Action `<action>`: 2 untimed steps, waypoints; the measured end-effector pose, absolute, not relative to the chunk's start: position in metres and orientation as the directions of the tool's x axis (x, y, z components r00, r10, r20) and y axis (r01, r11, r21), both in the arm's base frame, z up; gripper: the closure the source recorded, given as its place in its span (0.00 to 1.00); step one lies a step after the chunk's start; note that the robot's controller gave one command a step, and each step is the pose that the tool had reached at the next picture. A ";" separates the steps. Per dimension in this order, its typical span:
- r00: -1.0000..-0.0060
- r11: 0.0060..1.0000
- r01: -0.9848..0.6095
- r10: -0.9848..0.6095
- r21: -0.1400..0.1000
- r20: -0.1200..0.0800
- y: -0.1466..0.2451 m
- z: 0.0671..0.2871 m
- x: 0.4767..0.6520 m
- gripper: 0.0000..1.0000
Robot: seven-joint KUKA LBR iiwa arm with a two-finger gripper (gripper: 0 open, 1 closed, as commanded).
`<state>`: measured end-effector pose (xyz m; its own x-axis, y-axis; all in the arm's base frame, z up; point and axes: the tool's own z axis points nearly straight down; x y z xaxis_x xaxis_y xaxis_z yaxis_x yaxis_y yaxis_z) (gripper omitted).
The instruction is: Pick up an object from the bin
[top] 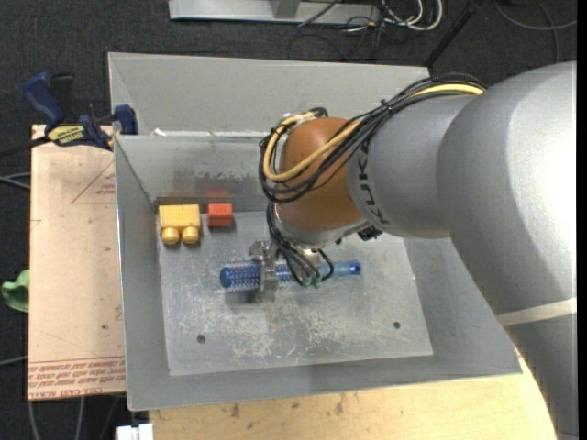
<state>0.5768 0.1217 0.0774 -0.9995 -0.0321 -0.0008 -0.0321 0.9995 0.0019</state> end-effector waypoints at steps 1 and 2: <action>-0.999 0.999 -0.032 -0.032 0.003 -0.008 0.122 0.156 0.579 1.00; -0.999 1.000 -0.031 -0.031 0.003 -0.005 0.123 0.190 0.580 1.00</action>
Offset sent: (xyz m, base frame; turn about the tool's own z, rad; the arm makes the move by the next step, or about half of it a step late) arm 0.0001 0.0000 0.0741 0.0000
